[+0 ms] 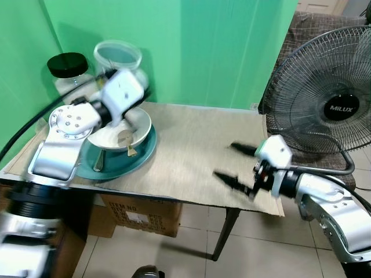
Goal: Setting the table
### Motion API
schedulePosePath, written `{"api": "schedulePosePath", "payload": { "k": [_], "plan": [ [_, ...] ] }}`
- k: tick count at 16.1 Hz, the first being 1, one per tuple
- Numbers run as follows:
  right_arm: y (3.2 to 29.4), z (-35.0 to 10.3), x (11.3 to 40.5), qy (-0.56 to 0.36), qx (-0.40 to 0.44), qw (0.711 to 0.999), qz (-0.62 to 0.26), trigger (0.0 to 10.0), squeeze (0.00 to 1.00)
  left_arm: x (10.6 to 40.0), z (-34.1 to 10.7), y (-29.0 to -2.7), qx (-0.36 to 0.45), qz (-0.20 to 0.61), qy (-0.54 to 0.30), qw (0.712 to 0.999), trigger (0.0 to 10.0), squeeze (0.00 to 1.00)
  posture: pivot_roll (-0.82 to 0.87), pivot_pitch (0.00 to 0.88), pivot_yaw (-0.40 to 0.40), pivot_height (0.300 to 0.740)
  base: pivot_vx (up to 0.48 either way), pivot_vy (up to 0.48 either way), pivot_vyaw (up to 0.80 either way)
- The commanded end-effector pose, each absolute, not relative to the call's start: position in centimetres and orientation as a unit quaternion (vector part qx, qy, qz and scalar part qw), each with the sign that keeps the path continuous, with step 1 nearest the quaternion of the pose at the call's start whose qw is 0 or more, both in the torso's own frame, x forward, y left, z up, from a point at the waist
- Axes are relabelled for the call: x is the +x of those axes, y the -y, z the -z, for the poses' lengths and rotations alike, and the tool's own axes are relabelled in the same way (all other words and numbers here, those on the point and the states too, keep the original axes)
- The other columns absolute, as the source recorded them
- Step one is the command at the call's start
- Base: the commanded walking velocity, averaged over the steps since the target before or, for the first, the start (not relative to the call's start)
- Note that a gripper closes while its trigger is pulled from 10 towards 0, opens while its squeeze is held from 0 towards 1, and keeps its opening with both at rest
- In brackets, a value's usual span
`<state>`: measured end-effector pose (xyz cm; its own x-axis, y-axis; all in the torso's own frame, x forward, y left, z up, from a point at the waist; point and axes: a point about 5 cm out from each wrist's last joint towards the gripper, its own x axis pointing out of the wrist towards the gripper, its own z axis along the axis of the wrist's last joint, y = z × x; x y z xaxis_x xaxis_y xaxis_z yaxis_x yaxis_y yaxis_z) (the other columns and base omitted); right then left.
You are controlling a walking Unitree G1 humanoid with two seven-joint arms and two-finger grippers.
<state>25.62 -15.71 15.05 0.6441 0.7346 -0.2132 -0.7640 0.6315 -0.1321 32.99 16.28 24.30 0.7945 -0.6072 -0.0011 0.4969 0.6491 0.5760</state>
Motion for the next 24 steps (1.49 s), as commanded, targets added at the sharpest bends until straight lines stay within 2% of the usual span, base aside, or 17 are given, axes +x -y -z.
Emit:
{"api": "schedulePosePath", "payload": {
  "k": [1, 3, 4, 6, 7, 8, 10, 16, 18, 19, 21, 24],
  "plan": [
    [16.1, -15.8, 26.3, -0.047, -0.113, 0.917, -0.379, 10.0, 0.0, 32.5, -25.9, -15.7, 0.246, 0.309, 0.147, 0.907, 0.0, 0.0, 0.11, 0.0, 0.013, 0.74, 0.0, 0.0, 0.0],
    [16.3, -16.4, 27.2, -0.012, -0.098, 0.956, -0.277, 10.0, 0.0, 31.6, -25.4, -14.4, 0.164, 0.326, 0.173, 0.915, 0.0, 0.0, 0.11, 0.0, 0.005, 0.74, 0.0, 0.0, 0.0],
    [16.4, -16.8, 27.6, 0.014, -0.088, 0.974, -0.208, 10.0, 0.0, 30.9, -23.9, -13.4, 0.155, 0.341, 0.158, 0.914, 0.0, 0.0, 0.11, 0.0, 0.003, 0.74, 0.0, 0.0, 0.0],
    [15.8, -16.6, 27.0, 0.023, -0.057, 0.985, -0.16, 10.0, 0.0, 30.9, -21.7, -12.8, 0.167, 0.315, 0.125, 0.926, 0.0, 0.0, 0.11, 0.0, -0.002, 0.74, 0.0, 0.0, 0.0],
    [15.4, -16.5, 26.6, 0.026, -0.065, 0.987, -0.144, 10.0, 0.0, 31.0, -20.8, -12.6, 0.164, 0.295, 0.115, 0.934, 1.8, 0.0, 0.1, 0.0, -0.001, 0.74, 0.0, 0.0, 0.0],
    [15.0, -16.0, 26.3, 0.018, -0.069, 0.991, -0.115, 10.0, 0.0, 31.1, -20.2, -12.2, 0.161, 0.285, 0.11, 0.939, 10.0, 0.0, 0.08, 0.0, 0.007, 0.74, 0.0, 0.0, -0.64],
    [14.7, -16.1, 26.1, 0.024, -0.04, 0.996, -0.082, 10.0, 0.0, 30.9, -19.8, -11.6, 0.162, 0.285, 0.101, 0.939, 10.0, 0.0, 0.07, 0.0, 0.015, 0.74, 0.0, 0.0, -0.71],
    [15.4, -16.3, 25.9, 0.027, -0.049, 0.997, -0.058, 10.0, 0.0, 30.9, -19.8, -10.7, 0.151, 0.281, 0.101, 0.942, 10.0, 0.0, 0.05, 0.0, 0.028, 0.74, 0.0, 0.0, -0.79],
    [16.0, -16.4, 26.3, 0.029, -0.097, 0.994, -0.032, 10.0, 0.0, 31.3, -19.5, -12.7, 0.15, 0.204, 0.082, 0.964, 10.0, 0.0, 0.06, 0.0, 0.015, 0.74, 0.0, 0.0, -0.8],
    [16.1, -16.3, 26.3, 0.02, -0.08, 0.996, -0.037, 10.0, 0.0, 31.2, -19.6, -13.4, 0.153, 0.154, 0.107, 0.97, 10.0, 0.0, 0.06, 0.0, 0.012, 0.74, 0.0, 0.0, -0.8],
    [16.4, -16.5, 26.3, 0.022, -0.071, 0.997, -0.026, 10.0, 0.0, 31.2, -19.4, -13.9, 0.114, 0.103, 0.105, 0.982, 10.0, 0.0, 0.05, 0.0, 0.008, 0.74, 0.0, 0.0, -0.8],
    [16.6, -16.6, 26.4, 0.022, -0.054, 0.998, -0.013, 10.0, 0.0, 30.9, -19.5, -13.4, 0.06, 0.109, 0.114, 0.986, 10.0, 0.0, 0.04, 0.0, 0.005, 0.74, 0.0, 0.0, -0.8]
  ]
}}
